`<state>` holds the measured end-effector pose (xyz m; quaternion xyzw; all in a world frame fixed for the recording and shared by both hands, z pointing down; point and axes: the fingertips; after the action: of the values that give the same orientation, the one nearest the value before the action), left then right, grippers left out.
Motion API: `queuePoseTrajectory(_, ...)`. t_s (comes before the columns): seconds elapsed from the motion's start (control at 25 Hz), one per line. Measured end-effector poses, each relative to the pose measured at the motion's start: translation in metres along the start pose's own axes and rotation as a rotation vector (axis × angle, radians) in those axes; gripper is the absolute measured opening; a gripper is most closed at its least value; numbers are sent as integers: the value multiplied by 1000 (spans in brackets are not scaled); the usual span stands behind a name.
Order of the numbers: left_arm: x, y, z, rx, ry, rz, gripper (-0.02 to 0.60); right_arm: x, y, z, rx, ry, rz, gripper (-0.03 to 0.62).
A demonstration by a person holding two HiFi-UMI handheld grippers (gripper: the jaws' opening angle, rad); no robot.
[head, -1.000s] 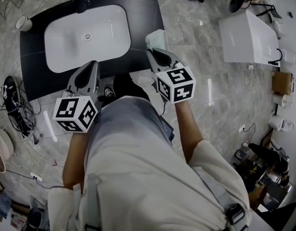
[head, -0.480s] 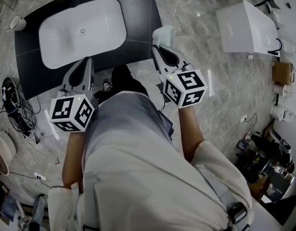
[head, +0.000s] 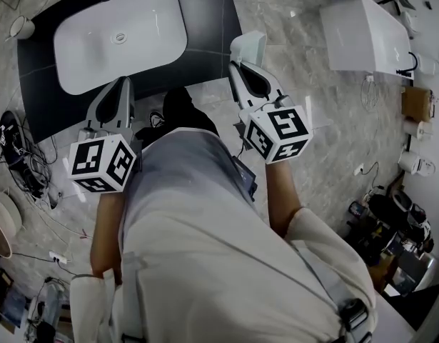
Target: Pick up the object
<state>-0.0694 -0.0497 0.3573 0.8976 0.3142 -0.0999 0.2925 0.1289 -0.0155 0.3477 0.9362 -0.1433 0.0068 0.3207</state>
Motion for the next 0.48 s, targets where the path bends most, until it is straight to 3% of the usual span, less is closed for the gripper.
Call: queuePoseTrajectory(0.48, -2, -5, -7, -24, 36, 12, 6, 4, -8, -2, -1, 32, -13, 15)
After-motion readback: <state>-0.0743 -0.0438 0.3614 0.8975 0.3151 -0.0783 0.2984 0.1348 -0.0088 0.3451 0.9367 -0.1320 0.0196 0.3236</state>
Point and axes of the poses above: the fingertips, and each gripper's own axes: y forward along the fingers, x to its right, z out of its top, and after that the axes turned 9 degrees about -x, right-handed
